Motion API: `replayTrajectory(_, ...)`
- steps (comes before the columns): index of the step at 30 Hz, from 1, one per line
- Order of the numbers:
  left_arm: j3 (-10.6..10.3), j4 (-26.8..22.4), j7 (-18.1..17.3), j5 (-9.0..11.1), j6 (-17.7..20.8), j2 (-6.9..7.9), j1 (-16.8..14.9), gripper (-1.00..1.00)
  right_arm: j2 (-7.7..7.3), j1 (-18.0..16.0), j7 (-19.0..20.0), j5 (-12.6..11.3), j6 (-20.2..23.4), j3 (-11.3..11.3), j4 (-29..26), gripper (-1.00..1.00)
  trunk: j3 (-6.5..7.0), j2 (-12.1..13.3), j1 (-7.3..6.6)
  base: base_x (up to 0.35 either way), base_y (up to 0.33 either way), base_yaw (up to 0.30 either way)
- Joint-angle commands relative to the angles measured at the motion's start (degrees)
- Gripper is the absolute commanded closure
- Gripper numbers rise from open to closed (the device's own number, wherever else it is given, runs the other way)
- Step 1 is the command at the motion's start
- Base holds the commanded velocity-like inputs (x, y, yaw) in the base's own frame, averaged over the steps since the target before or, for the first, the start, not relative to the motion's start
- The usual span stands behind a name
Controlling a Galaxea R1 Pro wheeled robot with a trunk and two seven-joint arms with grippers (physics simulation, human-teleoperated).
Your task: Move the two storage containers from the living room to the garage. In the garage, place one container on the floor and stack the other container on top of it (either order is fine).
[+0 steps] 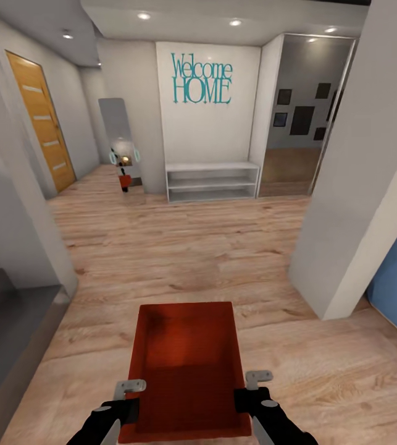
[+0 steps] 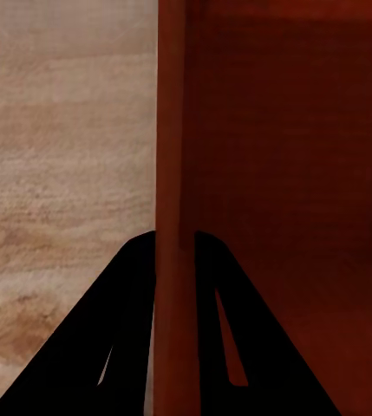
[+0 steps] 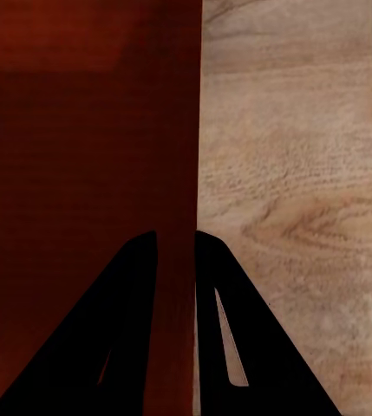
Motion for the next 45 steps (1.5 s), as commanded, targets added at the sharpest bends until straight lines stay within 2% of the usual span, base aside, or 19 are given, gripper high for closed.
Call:
replayTrajectory(1,-0.64,-1.93,0.28,1.54,-0.06,0.02,-0.04,1.00,-0.01,0.00,-0.29,-1.14,0.22,0.52,0.00,1.00,-0.06,-0.02,0.03,0.345,0.000,0.000)
replayTrajectory(18,-0.64,-1.95,0.28,1.54,-0.06,0.03,-0.04,1.00,-0.01,0.00,-0.29,-1.11,0.22,0.52,0.00,1.00,-0.06,-0.02,0.03,0.345,0.003,0.000)
replayTrajectory(45,-0.64,-1.98,0.28,1.54,-0.05,0.02,-0.04,1.00,-0.01,0.00,-0.29,-1.10,0.22,0.52,0.00,1.00,-0.06,-0.02,0.03,0.345,0.075,0.006)
